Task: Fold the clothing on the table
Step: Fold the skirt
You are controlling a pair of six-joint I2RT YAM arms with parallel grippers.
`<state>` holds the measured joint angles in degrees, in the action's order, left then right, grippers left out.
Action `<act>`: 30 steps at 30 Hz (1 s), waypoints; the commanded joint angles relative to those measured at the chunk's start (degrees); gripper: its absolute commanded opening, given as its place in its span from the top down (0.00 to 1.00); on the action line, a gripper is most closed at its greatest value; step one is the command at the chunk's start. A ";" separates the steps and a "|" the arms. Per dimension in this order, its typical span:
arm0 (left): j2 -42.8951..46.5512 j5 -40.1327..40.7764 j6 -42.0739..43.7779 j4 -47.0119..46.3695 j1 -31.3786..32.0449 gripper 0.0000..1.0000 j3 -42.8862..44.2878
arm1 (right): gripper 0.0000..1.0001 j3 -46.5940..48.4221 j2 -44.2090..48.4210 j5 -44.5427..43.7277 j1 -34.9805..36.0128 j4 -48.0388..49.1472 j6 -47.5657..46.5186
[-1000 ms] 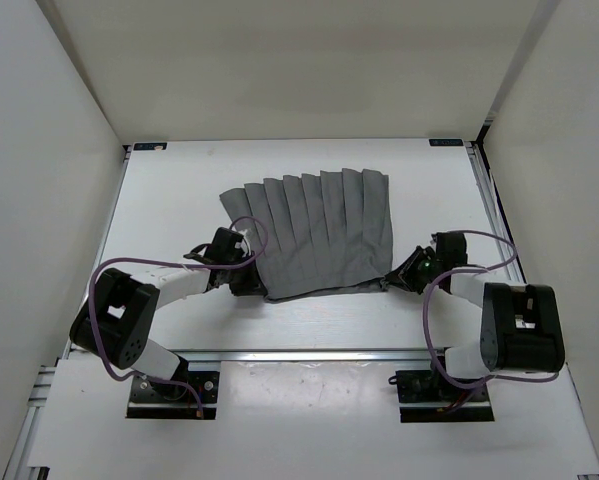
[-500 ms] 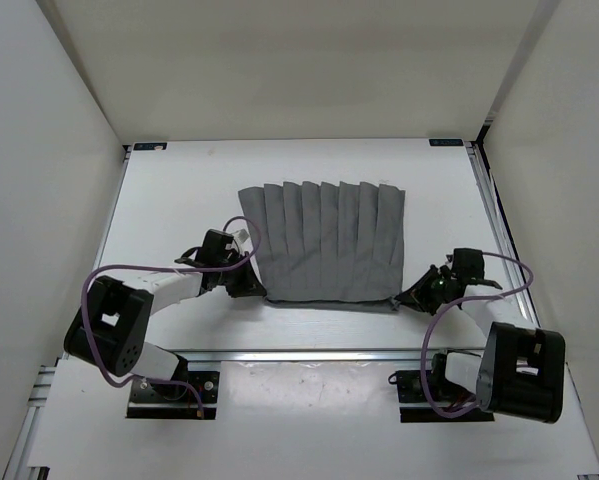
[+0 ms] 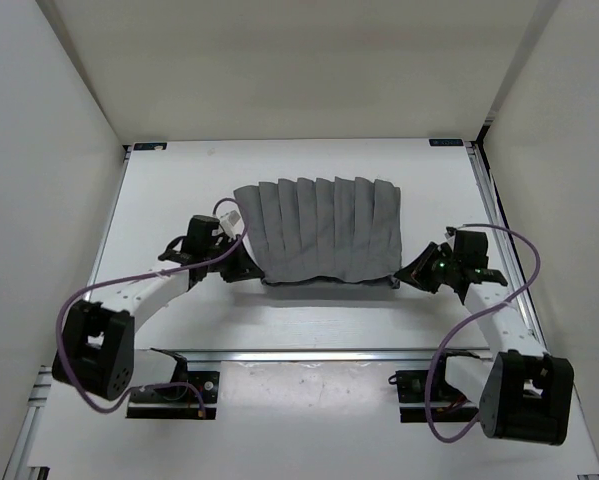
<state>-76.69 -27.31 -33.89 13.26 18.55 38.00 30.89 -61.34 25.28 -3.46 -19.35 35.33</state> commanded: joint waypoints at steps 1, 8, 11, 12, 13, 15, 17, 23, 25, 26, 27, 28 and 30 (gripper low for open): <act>7.93 -3.54 0.84 4.48 -0.26 1.00 0.50 | 1.00 0.93 4.98 -0.93 1.17 -5.51 -3.69; 29.46 1.45 1.46 19.25 -2.98 1.00 0.92 | 1.00 2.15 23.79 -6.72 14.25 -27.81 -0.27; 36.75 5.85 -1.86 22.43 -3.78 1.00 1.73 | 1.00 6.97 29.52 -12.51 17.95 -32.75 5.09; 37.83 7.78 -3.27 22.95 -4.22 1.00 1.64 | 1.00 7.16 29.44 -14.19 18.31 -32.68 5.45; 38.36 7.89 -3.72 23.74 -5.26 1.00 1.99 | 1.00 8.29 27.78 -14.12 18.49 -31.81 4.84; 34.17 10.34 -3.47 24.53 -5.01 1.00 3.74 | 1.00 9.01 24.61 -12.20 17.53 -27.96 3.53; 30.65 10.96 -4.34 21.91 -4.40 1.00 4.54 | 1.00 9.27 19.27 -7.98 13.07 -22.33 1.51; 21.94 16.67 -1.89 18.30 -4.48 1.00 7.35 | 1.00 15.24 7.04 -6.19 9.52 -4.57 0.97; 18.52 16.85 -0.92 17.24 -3.44 1.00 8.14 | 0.99 17.18 2.56 -7.26 10.93 -2.54 0.09; 17.11 16.94 -0.57 17.07 -3.25 1.00 8.32 | 1.00 18.23 1.93 -6.82 10.85 -1.66 -0.09; 16.49 16.94 0.05 15.85 -2.47 1.00 8.32 | 1.00 19.28 0.27 -6.82 11.20 -2.35 -0.96; 15.52 16.77 0.05 15.49 -1.77 1.00 8.93 | 1.00 20.77 -0.53 -7.08 12.07 -3.14 -1.84; 13.94 17.29 1.45 14.43 -1.15 1.00 9.20 | 0.99 21.57 0.34 -12.33 13.74 -7.34 -2.37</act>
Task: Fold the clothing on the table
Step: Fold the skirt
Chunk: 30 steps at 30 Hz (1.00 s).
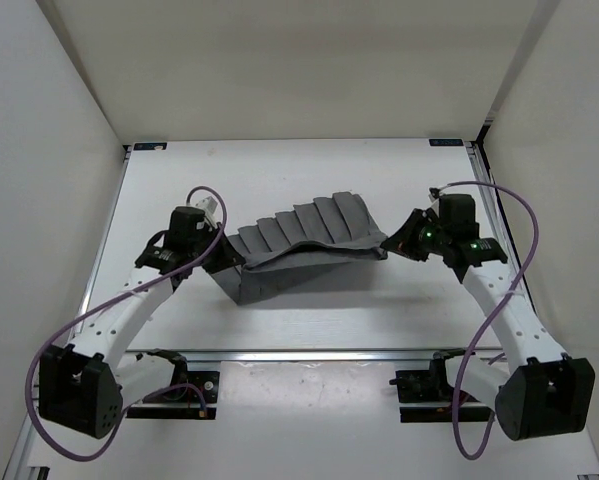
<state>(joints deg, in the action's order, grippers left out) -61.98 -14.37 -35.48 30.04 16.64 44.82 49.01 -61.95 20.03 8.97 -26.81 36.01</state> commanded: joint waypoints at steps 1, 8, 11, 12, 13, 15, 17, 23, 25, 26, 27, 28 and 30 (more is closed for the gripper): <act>-2.17 4.70 3.66 -2.70 1.37 1.00 2.55 | 1.00 3.02 2.70 -9.20 1.66 -1.65 -2.88; -14.74 -0.12 7.36 -3.94 2.87 1.00 11.51 | 1.00 1.17 16.15 -11.07 2.54 -22.81 0.90; -14.76 -1.36 7.89 -2.54 3.66 1.00 14.42 | 1.00 -0.76 20.72 -7.13 3.94 -27.58 4.23; -13.97 -1.27 8.06 -1.40 4.09 1.00 14.07 | 1.00 -1.55 21.60 -6.42 5.08 -28.29 5.72; -12.57 -1.27 8.06 -1.39 4.27 1.00 13.20 | 1.00 -2.34 21.96 -5.19 5.53 -29.87 6.43; -9.85 -2.32 7.89 -0.95 3.84 1.00 10.48 | 1.00 -4.00 22.40 -2.12 8.15 -31.02 8.72; -6.50 -2.15 6.40 -0.69 3.92 1.00 6.01 | 1.00 -5.24 22.23 -1.58 10.36 -31.38 10.47; 6.06 -1.11 4.46 5.72 1.02 1.00 -0.17 | 1.00 -5.51 18.80 -0.27 7.13 -32.43 6.01; 8.35 -0.31 3.67 7.83 0.50 1.00 -0.61 | 1.00 -3.85 18.62 0.36 3.71 -32.43 3.64; 9.23 -0.31 3.23 7.93 0.32 1.00 -0.52 | 1.00 -3.40 18.36 0.79 1.68 -32.26 3.11; 10.02 -0.57 2.97 7.93 0.14 1.00 -0.52 | 1.00 -2.62 18.01 0.89 0.97 -32.34 2.23; 10.03 -1.01 2.79 8.10 -0.12 1.00 -0.17 | 1.00 -1.65 17.40 1.15 0.09 -32.52 1.70; 10.73 -0.57 3.14 9.76 -0.29 1.00 1.06 | 0.99 -0.59 16.60 0.54 0.60 -33.65 1.34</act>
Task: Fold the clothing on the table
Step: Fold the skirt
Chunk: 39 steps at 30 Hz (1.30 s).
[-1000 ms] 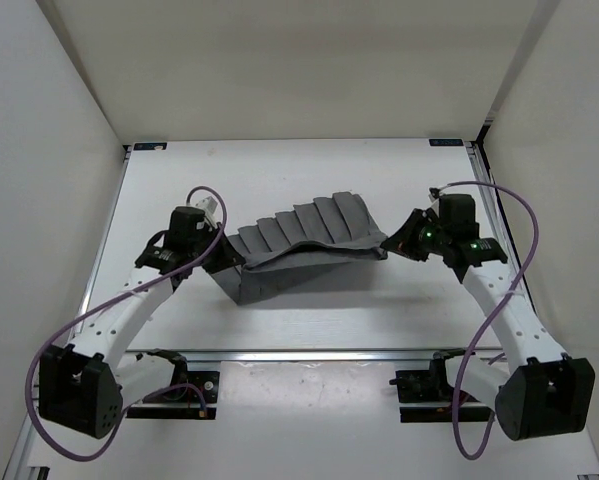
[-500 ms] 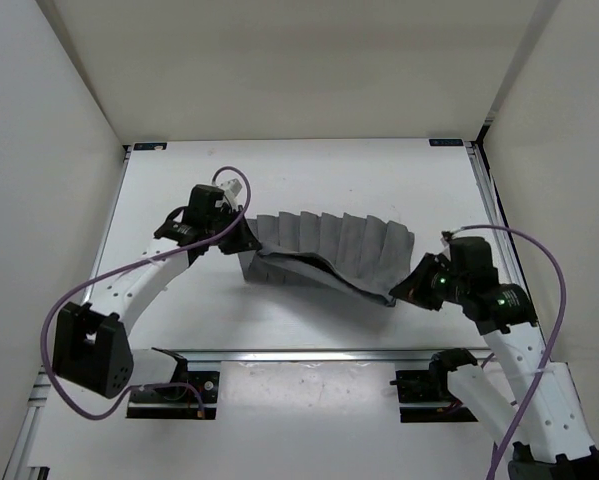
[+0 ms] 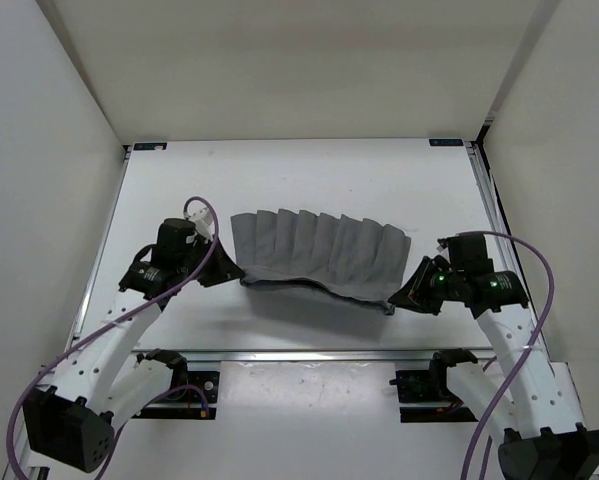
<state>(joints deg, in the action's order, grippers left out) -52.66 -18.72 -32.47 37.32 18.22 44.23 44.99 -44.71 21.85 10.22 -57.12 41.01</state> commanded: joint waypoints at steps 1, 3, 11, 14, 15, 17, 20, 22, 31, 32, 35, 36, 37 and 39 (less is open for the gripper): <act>2.56 3.60 -0.05 3.19 -1.44 1.00 1.65 | 1.00 3.70 -0.56 -2.06 0.15 -4.22 -3.23; 5.19 3.60 -0.57 4.51 -2.13 1.00 1.48 | 1.00 3.35 -0.38 -2.94 3.13 -4.75 -1.48; 8.99 4.39 -1.19 8.21 -4.07 1.00 1.65 | 1.00 5.71 3.41 -9.61 13.25 -3.96 8.21; 5.30 5.27 -1.02 5.41 -3.72 1.00 2.09 | 1.00 6.78 -0.01 -8.32 11.85 0.59 5.50; 3.38 5.88 -0.93 4.09 -3.54 1.00 2.87 | 1.00 6.08 -1.68 -7.27 9.32 1.83 3.57; -0.49 8.51 0.73 3.38 -3.45 1.00 4.72 | 1.00 4.33 -3.80 -2.18 5.35 8.92 1.45; -4.63 11.50 2.75 1.36 -3.72 1.00 6.22 | 1.00 0.90 -7.84 -1.89 1.82 17.80 -0.40; -8.31 12.74 3.11 -0.83 -4.24 1.00 6.31 | 1.00 0.88 -12.48 -1.81 0.60 21.25 -2.33; -18.96 14.24 4.69 -7.17 -6.79 1.00 4.29 | 1.00 2.55 -27.87 -0.22 -2.22 37.86 -4.63; -20.18 14.50 4.61 -7.87 -7.66 1.00 4.64 | 1.00 3.69 -29.98 -0.14 -2.13 37.96 -5.32; -24.48 13.72 4.43 -10.59 -8.37 1.00 5.78 | 0.96 5.80 -35.60 0.91 -3.45 41.29 -6.38; -26.16 13.28 4.00 -11.47 -8.46 1.00 6.30 | 0.94 5.98 -36.32 2.31 -4.49 43.57 -6.04; -27.48 12.84 3.64 -13.13 -8.81 0.97 7.61 | 0.89 6.07 -37.89 2.93 -4.24 47.24 -6.73; -31.69 10.48 1.63 -16.91 -10.47 0.73 9.90 | 0.76 6.86 -40.97 3.11 -5.20 51.12 -7.43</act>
<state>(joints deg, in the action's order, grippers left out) -81.41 -12.01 -30.50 26.06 11.38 50.09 48.82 -83.44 27.68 7.79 -15.42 37.10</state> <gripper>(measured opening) 0.220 0.222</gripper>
